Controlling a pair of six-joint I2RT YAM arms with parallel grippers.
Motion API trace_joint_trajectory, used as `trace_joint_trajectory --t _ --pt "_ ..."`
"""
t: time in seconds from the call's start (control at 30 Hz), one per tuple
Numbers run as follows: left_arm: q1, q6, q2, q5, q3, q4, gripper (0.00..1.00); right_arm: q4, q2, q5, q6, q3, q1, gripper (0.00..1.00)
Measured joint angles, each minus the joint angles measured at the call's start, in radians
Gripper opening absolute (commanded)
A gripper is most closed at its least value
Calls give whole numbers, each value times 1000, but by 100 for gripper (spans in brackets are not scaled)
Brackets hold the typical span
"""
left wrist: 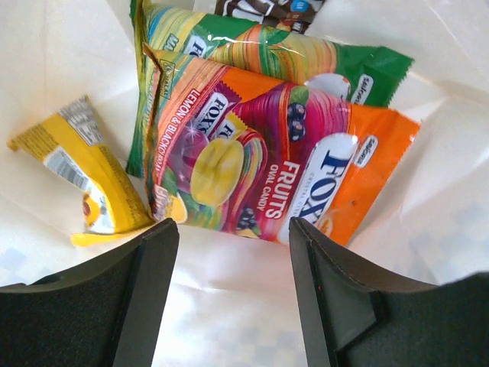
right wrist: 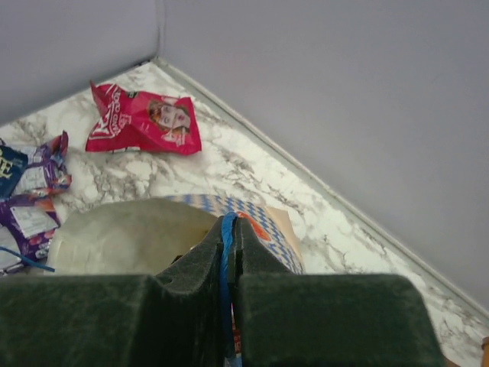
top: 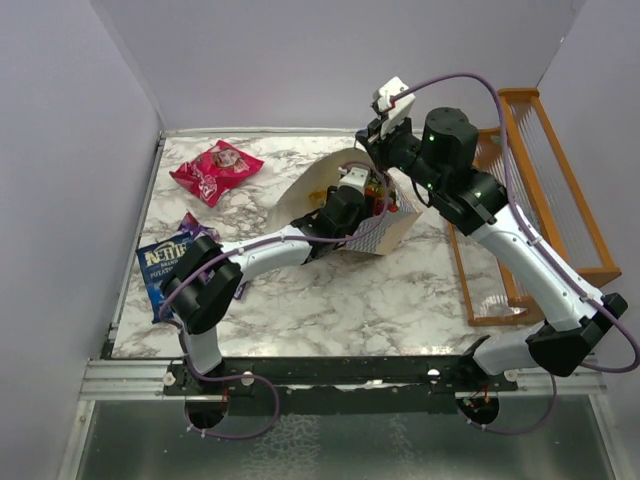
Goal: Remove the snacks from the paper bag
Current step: Adjust the paper bag at the center of the board.
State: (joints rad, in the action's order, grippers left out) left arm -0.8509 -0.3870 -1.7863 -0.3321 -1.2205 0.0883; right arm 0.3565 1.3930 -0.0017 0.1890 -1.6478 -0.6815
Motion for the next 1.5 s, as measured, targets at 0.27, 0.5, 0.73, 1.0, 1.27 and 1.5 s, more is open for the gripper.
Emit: trace_joint_trajectory --t 0.27,0.5,0.73,1.0,1.27,1.5 --pt "12 25 2 40 58 16 64 -59 -31 -53 12 121 0 2" --pt "12 13 105 101 215 62 64 -95 -36 -124 8 118 0 2" --pt "12 -25 225 129 316 112 65 -140 -11 -301 -44 111 0 2" --pt "12 -10 257 93 323 112 69 -191 -1 -420 -113 148 0 2" --pt "17 8 130 4 186 97 71 -193 -1 -430 -133 148 0 2" --pt "42 39 69 -50 143 90 76 -191 -1 -428 -132 144 0 2"
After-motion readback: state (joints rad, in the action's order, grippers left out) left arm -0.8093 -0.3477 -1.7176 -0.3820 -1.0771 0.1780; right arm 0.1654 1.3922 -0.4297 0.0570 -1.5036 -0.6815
